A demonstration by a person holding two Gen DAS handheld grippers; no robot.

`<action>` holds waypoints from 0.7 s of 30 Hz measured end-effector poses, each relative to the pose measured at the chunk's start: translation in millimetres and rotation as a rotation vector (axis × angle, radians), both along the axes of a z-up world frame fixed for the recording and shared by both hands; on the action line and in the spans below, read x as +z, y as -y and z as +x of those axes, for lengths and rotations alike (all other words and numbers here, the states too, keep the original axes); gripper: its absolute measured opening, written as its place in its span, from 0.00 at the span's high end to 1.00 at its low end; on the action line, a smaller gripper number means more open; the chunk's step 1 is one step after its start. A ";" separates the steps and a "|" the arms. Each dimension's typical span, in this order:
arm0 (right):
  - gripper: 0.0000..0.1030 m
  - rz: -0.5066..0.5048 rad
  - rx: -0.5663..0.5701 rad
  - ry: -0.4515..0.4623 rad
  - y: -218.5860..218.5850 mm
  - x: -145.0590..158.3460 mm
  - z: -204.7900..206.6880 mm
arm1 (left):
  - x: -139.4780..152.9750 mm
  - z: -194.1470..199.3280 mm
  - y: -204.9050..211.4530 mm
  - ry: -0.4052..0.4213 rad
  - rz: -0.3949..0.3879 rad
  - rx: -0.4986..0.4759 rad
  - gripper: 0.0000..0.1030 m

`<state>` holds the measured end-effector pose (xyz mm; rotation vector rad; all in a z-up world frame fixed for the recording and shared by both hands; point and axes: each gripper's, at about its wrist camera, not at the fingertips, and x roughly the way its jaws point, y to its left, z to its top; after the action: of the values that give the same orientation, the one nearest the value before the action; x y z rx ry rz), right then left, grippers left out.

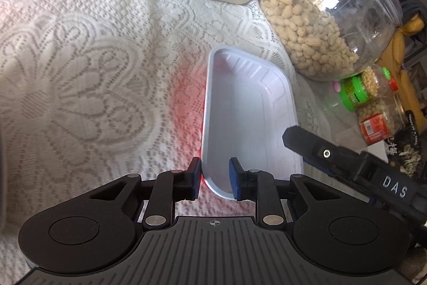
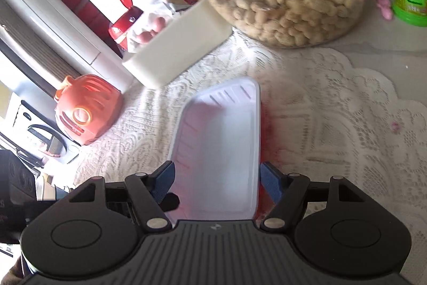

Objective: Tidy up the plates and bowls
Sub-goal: 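Grasp the red foil tray's rim with the left gripper while the right gripper grasps the opposite rim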

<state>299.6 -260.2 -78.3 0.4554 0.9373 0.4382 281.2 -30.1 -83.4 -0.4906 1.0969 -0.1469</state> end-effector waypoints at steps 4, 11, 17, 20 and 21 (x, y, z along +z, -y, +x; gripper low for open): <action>0.30 0.002 0.076 0.001 -11.6 1.9 -2.7 | 4.5 -18.6 -11.4 0.003 0.010 0.017 0.75; 0.30 -0.031 0.152 -0.054 -26.2 -17.1 -28.9 | 1.0 -61.3 -15.0 -0.017 0.023 -0.054 0.77; 0.32 0.031 0.199 -0.010 -45.9 -10.8 -90.7 | 9.5 -100.6 -27.2 -0.025 0.036 -0.091 0.85; 0.32 -0.018 0.215 0.029 -60.3 3.0 -112.1 | 21.8 -118.4 -40.6 -0.007 0.045 -0.108 0.85; 0.32 -0.052 0.204 0.052 -62.8 7.5 -117.8 | 28.5 -122.3 -45.7 0.015 0.054 -0.103 0.85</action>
<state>181.8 -197.4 -70.8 0.3011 0.9463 0.6062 159.0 15.7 -55.0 -0.3843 1.1092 -0.2104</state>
